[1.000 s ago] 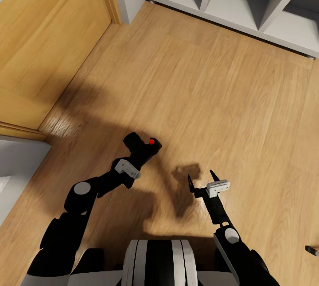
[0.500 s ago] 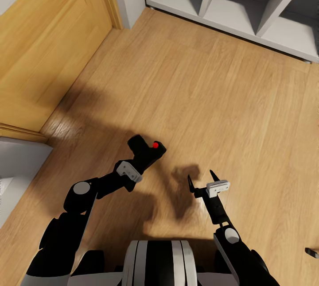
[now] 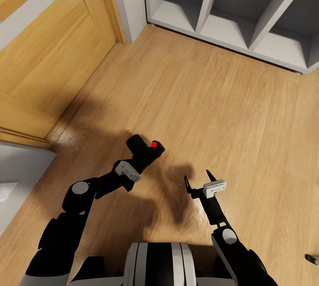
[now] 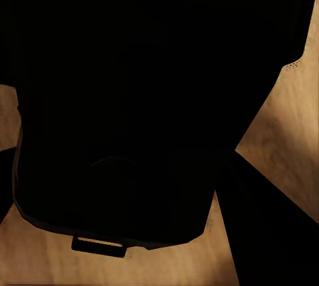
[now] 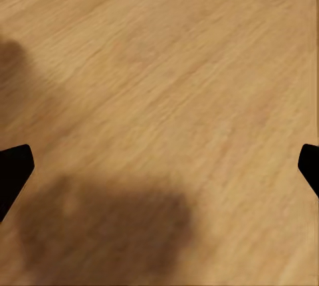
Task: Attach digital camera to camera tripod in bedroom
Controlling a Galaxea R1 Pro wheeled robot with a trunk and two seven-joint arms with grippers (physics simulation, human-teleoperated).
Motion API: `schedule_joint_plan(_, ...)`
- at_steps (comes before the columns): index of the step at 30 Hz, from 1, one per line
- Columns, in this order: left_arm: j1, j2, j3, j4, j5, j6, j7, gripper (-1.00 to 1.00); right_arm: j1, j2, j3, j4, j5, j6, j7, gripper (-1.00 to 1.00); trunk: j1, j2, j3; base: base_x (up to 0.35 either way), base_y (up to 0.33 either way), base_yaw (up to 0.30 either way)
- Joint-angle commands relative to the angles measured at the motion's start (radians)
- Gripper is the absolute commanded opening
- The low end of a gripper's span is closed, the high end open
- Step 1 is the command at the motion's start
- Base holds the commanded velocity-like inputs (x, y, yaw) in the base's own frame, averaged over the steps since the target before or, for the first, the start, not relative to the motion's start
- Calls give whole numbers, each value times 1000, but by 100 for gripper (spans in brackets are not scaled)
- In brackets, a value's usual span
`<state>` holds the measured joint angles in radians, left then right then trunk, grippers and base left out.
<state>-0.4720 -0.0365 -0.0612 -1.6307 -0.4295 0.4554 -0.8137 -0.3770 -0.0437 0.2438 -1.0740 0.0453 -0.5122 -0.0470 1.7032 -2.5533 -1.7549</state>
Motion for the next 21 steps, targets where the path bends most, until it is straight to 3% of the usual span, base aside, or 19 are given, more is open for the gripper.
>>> schedule_joint_plan(1,0,-1,3,-1,-5,6,-7,-100,0,-1,2,0,4,-3,-5,100,-1,0,4,0,0,0)
schedule_joint_plan(21,0,0,15,-1,-5,6,-7,-100,0,-8,2,-3,5,-8,-4,100,-10,5,81,0,0,0)
